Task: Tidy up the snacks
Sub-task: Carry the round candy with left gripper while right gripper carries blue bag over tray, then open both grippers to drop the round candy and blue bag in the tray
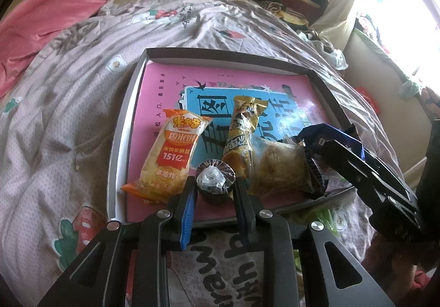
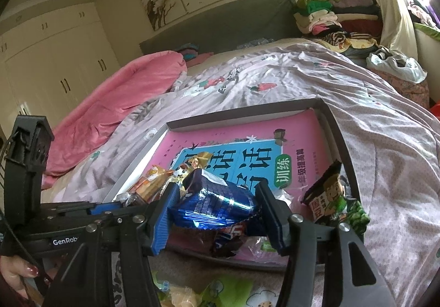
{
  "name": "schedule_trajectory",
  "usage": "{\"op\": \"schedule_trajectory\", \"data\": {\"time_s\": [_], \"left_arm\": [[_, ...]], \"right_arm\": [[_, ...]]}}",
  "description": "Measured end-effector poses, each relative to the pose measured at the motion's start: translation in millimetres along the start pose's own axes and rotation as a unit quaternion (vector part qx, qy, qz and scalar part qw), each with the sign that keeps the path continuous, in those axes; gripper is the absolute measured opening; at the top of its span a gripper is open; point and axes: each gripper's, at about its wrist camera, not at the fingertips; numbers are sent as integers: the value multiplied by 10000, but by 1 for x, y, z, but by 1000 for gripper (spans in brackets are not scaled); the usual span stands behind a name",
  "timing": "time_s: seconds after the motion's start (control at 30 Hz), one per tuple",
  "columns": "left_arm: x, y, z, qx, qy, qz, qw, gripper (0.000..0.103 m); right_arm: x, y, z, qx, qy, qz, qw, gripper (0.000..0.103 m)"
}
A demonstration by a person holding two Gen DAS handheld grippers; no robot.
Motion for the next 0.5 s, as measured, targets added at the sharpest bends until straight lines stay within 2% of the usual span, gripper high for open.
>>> {"op": "schedule_trajectory", "data": {"time_s": [0.5], "left_arm": [[-2, -2, 2, -57, -13, 1, 10000, 27]], "right_arm": [[-8, -10, 6, -182, -83, -61, 9998, 64]]}}
Point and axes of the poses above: each gripper's, at about its wrist camera, not at the fingertips, and x roughly the way its jaws point, y to its right, z to its underside, and after that the axes turned 15 degrees about y, right-handed
